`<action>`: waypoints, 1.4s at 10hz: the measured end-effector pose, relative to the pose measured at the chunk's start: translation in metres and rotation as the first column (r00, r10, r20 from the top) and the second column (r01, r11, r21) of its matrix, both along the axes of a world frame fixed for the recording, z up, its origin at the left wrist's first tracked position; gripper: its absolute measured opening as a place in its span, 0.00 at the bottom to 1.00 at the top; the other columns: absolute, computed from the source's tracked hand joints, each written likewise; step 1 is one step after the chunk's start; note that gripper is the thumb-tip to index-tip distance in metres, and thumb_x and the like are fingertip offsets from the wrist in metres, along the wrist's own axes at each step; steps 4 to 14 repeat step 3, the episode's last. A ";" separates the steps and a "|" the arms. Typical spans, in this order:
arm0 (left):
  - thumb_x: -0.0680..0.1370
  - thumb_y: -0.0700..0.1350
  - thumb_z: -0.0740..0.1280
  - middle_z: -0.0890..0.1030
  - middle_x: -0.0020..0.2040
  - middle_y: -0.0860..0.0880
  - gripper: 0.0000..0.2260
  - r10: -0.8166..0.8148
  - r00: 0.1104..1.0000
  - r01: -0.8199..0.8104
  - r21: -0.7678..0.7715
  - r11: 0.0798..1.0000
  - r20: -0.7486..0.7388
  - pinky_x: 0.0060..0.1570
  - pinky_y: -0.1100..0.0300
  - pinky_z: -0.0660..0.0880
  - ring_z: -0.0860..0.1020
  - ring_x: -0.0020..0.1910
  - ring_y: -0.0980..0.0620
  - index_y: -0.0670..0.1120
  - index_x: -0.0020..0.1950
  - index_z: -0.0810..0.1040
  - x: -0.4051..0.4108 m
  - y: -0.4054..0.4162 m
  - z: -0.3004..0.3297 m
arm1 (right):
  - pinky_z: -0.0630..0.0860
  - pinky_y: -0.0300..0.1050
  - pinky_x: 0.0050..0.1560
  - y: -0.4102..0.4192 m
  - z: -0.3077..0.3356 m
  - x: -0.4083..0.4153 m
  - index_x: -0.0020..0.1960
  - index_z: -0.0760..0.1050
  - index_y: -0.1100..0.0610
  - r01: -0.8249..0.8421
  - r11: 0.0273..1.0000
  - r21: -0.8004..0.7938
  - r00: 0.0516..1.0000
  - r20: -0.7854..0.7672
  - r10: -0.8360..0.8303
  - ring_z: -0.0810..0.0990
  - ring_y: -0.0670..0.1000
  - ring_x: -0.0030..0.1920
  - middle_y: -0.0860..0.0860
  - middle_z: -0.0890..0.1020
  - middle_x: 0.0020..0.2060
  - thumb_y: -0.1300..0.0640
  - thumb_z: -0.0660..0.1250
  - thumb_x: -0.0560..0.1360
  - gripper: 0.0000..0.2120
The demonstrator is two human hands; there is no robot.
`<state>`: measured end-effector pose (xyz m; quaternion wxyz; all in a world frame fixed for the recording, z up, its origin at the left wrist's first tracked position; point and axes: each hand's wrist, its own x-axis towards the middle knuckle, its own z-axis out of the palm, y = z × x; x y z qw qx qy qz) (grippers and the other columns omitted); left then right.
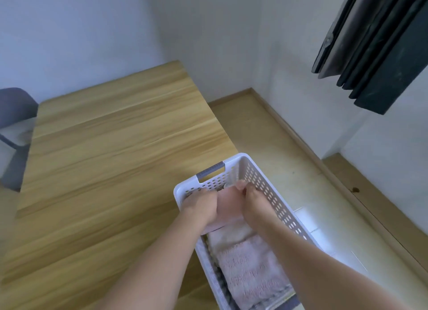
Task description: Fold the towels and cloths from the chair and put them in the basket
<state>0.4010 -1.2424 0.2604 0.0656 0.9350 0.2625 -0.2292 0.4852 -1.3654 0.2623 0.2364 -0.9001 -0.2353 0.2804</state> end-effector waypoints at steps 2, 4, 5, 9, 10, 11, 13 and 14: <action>0.76 0.38 0.57 0.76 0.62 0.44 0.14 0.002 1.000 -0.002 0.029 1.000 -0.008 0.56 0.52 0.71 0.74 0.62 0.43 0.44 0.60 0.74 -0.005 -0.009 0.018 | 0.67 0.40 0.62 -0.015 0.018 0.000 0.73 0.63 0.53 -0.103 0.995 0.003 0.992 -0.067 0.103 0.71 0.54 0.67 0.53 0.72 0.68 0.67 0.51 0.76 0.26; 0.77 0.39 0.57 0.74 0.63 0.43 0.15 0.021 0.996 -0.023 0.027 0.999 0.084 0.55 0.53 0.70 0.72 0.63 0.43 0.43 0.63 0.71 -0.020 -0.011 0.047 | 0.71 0.45 0.60 -0.027 0.044 -0.001 0.74 0.62 0.55 -0.071 0.997 -0.042 0.997 -0.027 0.070 0.72 0.57 0.66 0.57 0.72 0.67 0.66 0.53 0.75 0.28; 0.77 0.39 0.57 0.74 0.63 0.43 0.15 0.021 0.996 -0.023 0.027 0.999 0.084 0.55 0.53 0.70 0.72 0.63 0.43 0.43 0.63 0.71 -0.020 -0.011 0.047 | 0.71 0.45 0.60 -0.027 0.044 -0.001 0.74 0.62 0.55 -0.071 0.997 -0.042 0.997 -0.027 0.070 0.72 0.57 0.66 0.57 0.72 0.67 0.66 0.53 0.75 0.28; 0.77 0.39 0.57 0.74 0.63 0.43 0.15 0.021 0.996 -0.023 0.027 0.999 0.084 0.55 0.53 0.70 0.72 0.63 0.43 0.43 0.63 0.71 -0.020 -0.011 0.047 | 0.71 0.45 0.60 -0.027 0.044 -0.001 0.74 0.62 0.55 -0.071 0.997 -0.042 0.997 -0.027 0.070 0.72 0.57 0.66 0.57 0.72 0.67 0.66 0.53 0.75 0.28; 0.77 0.39 0.57 0.74 0.63 0.43 0.15 0.021 0.996 -0.023 0.027 0.999 0.084 0.55 0.53 0.70 0.72 0.63 0.43 0.43 0.63 0.71 -0.020 -0.011 0.047 | 0.71 0.45 0.60 -0.027 0.044 -0.001 0.74 0.62 0.55 -0.071 0.997 -0.042 0.997 -0.027 0.070 0.72 0.57 0.66 0.57 0.72 0.67 0.66 0.53 0.75 0.28; 0.77 0.39 0.57 0.74 0.63 0.43 0.15 0.021 0.996 -0.023 0.027 0.999 0.084 0.55 0.53 0.70 0.72 0.63 0.43 0.43 0.63 0.71 -0.020 -0.011 0.047 | 0.71 0.45 0.60 -0.027 0.044 -0.001 0.74 0.62 0.55 -0.071 0.997 -0.042 0.997 -0.027 0.070 0.72 0.57 0.66 0.57 0.72 0.67 0.66 0.53 0.75 0.28; 0.77 0.39 0.57 0.74 0.63 0.43 0.15 0.021 0.996 -0.023 0.027 0.999 0.084 0.55 0.53 0.70 0.72 0.63 0.43 0.43 0.63 0.71 -0.020 -0.011 0.047 | 0.71 0.45 0.60 -0.027 0.044 -0.001 0.74 0.62 0.55 -0.071 0.997 -0.042 0.997 -0.027 0.070 0.72 0.57 0.66 0.57 0.72 0.67 0.66 0.53 0.75 0.28; 0.77 0.39 0.57 0.74 0.63 0.43 0.15 0.021 0.996 -0.023 0.027 0.999 0.084 0.55 0.53 0.70 0.72 0.63 0.43 0.43 0.63 0.71 -0.020 -0.011 0.047 | 0.71 0.45 0.60 -0.027 0.044 -0.001 0.74 0.62 0.55 -0.071 0.997 -0.042 0.997 -0.027 0.070 0.72 0.57 0.66 0.57 0.72 0.67 0.66 0.53 0.75 0.28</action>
